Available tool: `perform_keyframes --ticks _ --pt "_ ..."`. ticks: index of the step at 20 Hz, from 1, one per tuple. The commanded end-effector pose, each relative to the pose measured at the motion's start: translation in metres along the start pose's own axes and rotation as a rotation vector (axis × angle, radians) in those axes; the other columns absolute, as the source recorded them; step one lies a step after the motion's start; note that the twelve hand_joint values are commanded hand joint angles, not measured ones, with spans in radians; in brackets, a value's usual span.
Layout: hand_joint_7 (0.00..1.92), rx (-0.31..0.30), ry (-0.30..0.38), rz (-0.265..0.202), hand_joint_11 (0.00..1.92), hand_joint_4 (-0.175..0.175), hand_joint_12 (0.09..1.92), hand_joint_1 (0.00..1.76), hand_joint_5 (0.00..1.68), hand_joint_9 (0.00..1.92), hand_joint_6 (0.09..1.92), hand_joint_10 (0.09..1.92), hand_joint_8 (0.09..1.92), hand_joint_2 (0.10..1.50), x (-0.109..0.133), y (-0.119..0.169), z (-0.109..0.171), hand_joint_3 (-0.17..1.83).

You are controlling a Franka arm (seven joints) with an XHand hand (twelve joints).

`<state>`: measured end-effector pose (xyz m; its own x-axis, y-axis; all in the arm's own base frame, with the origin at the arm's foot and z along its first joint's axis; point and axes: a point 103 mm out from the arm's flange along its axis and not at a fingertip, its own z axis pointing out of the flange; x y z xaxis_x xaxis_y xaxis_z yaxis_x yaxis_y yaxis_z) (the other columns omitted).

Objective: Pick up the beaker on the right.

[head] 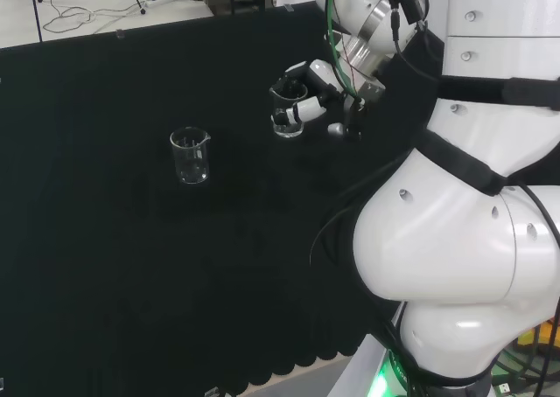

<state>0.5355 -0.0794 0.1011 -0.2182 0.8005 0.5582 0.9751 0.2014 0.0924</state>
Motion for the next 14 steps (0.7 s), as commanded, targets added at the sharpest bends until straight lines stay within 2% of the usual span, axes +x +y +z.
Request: perform_keyframes --ticks 1,7,14 --pt "1.67 0.067 -0.061 -0.021 1.27 0.175 0.78 1.13 1.29 1.65 0.7 0.17 0.27 0.61 0.016 -0.001 -0.015 0.75" --pt "1.67 0.115 -0.096 -0.043 1.26 0.175 0.77 1.13 1.29 1.65 0.69 0.17 0.27 0.6 0.043 0.0 -0.027 0.75" --pt "1.67 0.143 -0.116 -0.06 1.26 0.175 0.78 1.13 1.29 1.66 0.69 0.17 0.27 0.6 0.072 -0.002 -0.031 0.75"
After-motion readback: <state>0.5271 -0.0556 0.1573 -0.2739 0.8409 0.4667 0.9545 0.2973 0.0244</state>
